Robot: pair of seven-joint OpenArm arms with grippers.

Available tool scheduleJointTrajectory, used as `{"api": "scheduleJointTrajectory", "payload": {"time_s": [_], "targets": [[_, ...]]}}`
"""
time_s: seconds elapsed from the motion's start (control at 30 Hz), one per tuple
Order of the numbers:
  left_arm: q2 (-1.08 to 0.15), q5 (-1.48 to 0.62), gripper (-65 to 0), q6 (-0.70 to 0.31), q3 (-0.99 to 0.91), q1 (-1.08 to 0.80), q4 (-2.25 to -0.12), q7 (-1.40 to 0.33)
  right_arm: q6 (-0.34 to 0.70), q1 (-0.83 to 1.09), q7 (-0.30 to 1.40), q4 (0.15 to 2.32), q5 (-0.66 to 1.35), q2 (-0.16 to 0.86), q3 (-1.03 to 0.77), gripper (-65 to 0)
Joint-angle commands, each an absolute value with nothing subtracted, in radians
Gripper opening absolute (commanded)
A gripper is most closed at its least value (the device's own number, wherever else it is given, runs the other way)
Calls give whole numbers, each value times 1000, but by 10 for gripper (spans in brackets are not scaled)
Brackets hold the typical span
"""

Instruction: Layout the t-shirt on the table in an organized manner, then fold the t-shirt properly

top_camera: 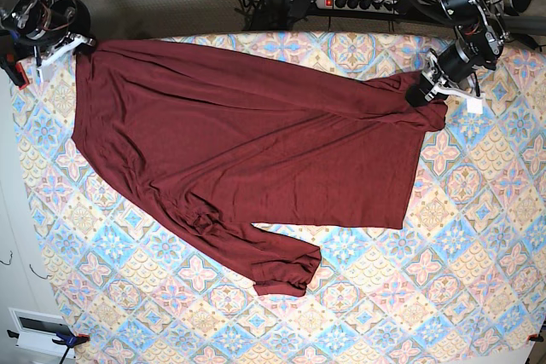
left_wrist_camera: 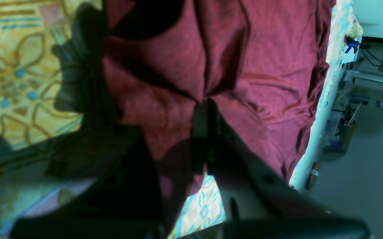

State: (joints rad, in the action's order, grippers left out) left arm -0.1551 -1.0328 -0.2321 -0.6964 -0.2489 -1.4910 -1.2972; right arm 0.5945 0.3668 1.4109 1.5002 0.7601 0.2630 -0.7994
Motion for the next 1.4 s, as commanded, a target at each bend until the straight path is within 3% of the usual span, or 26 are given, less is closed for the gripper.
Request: {"api": "scheduleJointTrajectory", "payload": {"time_s": [0.0,0.17,0.97,1.37], "targets": [[-168,-1056,-650,-239,-699,-243,-1506,-1294,615,367,1396,1518,768,275,-806,-613],[-166,-1056,-650,-239,-699,-245,-1504,-1294,696,367,1396,1573,768,280,-826,-626],[-165,-1056,-650,-239,-699,-260,-1504,-1294,696,234,1395,1610,763,282,-891,-627],[-165,-1056,-650,-240,-700,-266,-1504,-1294,694,145,1368,1412,760,282,-951,-627]]}}
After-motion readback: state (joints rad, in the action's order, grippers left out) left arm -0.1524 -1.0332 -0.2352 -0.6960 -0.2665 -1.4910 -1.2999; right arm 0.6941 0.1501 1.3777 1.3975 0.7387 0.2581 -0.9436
